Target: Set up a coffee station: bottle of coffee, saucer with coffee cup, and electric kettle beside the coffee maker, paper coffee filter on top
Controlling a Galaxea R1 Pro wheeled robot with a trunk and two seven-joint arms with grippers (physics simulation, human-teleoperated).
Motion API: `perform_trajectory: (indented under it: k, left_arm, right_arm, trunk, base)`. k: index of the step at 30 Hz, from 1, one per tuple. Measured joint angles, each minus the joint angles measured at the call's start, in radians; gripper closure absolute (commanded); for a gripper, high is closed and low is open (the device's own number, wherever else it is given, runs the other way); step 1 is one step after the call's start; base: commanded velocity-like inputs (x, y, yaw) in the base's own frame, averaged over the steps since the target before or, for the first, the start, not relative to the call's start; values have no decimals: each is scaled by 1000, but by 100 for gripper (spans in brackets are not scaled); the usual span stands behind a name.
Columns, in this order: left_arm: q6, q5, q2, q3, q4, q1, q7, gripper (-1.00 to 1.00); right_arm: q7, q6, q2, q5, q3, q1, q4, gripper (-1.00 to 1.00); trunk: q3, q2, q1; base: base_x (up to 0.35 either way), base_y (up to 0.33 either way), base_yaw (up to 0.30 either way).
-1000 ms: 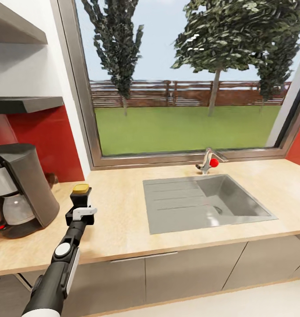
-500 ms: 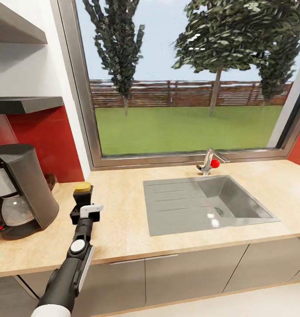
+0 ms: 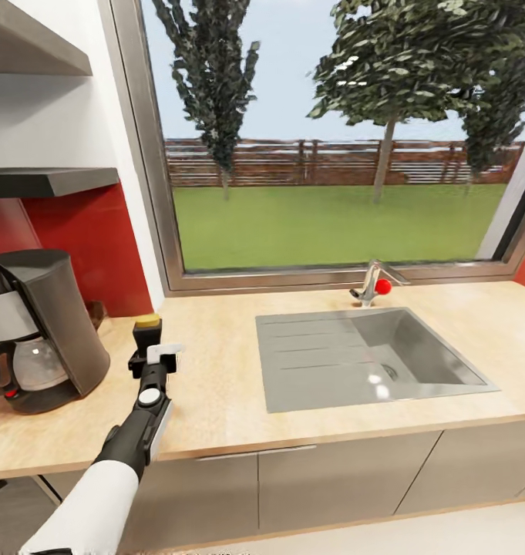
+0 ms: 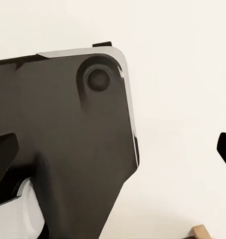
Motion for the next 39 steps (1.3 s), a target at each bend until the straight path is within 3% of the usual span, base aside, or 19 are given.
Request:
perform_trajectory:
  k: [10, 20, 39]
  left_arm:
    - [-2, 17, 15, 28, 8, 2, 0, 100]
    - [-39, 16, 15, 30, 10, 9, 1, 100]
    - [-42, 19, 17, 29, 11, 9, 1, 100]
  right_arm:
    - [0, 0, 0, 0, -1, 0, 0, -100]
    - [0, 0, 0, 0, 0, 0, 0, -100]
    - [0, 0, 0, 0, -2, 0, 0, -100]
  trunk:
    - [-8, 0, 0]
    - [-8, 0, 0]
    - [-9, 0, -1]
  base:
    - [0, 0, 144]
    - [0, 0, 2]
    - [296, 0, 46]
